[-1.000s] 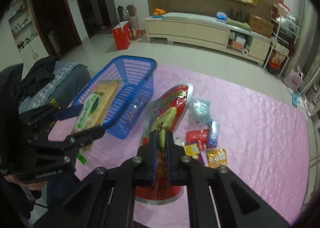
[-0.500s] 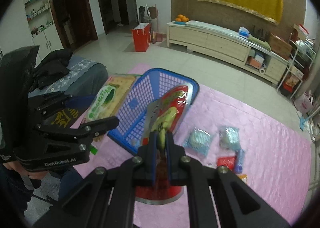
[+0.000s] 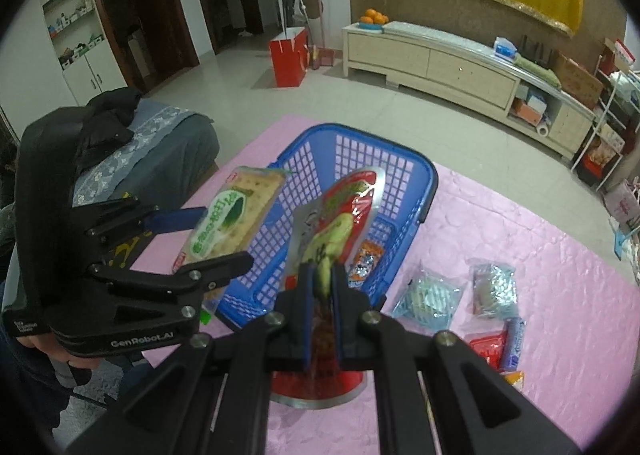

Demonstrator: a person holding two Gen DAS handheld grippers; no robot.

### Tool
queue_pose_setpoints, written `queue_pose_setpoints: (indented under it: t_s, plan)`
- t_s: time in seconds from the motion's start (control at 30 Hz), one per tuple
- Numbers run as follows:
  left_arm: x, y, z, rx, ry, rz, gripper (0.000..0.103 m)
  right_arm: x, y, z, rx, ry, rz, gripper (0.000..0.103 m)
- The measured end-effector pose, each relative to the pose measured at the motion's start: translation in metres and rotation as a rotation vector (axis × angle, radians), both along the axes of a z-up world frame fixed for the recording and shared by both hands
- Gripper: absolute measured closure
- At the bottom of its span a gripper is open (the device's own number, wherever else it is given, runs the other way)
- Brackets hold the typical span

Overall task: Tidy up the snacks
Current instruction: 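Carry the cracker pack over the basket and open the left tool to drop it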

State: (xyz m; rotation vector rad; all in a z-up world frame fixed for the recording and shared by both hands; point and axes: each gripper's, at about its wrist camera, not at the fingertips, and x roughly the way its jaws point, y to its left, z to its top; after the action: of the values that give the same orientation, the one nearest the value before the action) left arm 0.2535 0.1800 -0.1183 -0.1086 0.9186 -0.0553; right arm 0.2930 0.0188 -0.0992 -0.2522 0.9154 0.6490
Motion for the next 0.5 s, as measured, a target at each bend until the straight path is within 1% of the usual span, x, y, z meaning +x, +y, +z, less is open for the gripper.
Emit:
queue_pose_setpoints:
  t_s: [0.1, 0.3, 0.33, 0.43, 0.5]
  plan:
    - [0.012, 0.001, -0.008, -0.005, 0.008, -0.001, 0.045, 0.006, -0.003, -0.006, -0.007, 0.011, -0.019, 0.091]
    - [0.031, -0.003, -0.02, 0.002, 0.021, -0.013, 0.045, 0.013, -0.013, -0.005, -0.021, 0.012, -0.043, 0.091]
    - [0.033, -0.003, -0.021, 0.008, 0.004, -0.021, 0.043, 0.012, -0.014, -0.005, -0.022, 0.011, -0.04, 0.091]
    - [0.041, -0.005, -0.027, 0.038, -0.006, -0.032, 0.031, 0.01, -0.018, -0.002, -0.021, 0.009, -0.035, 0.091]
    - [0.043, -0.004, -0.029, 0.051, 0.011, -0.014, 0.031, 0.009, -0.019, 0.002, -0.016, 0.007, -0.036, 0.091]
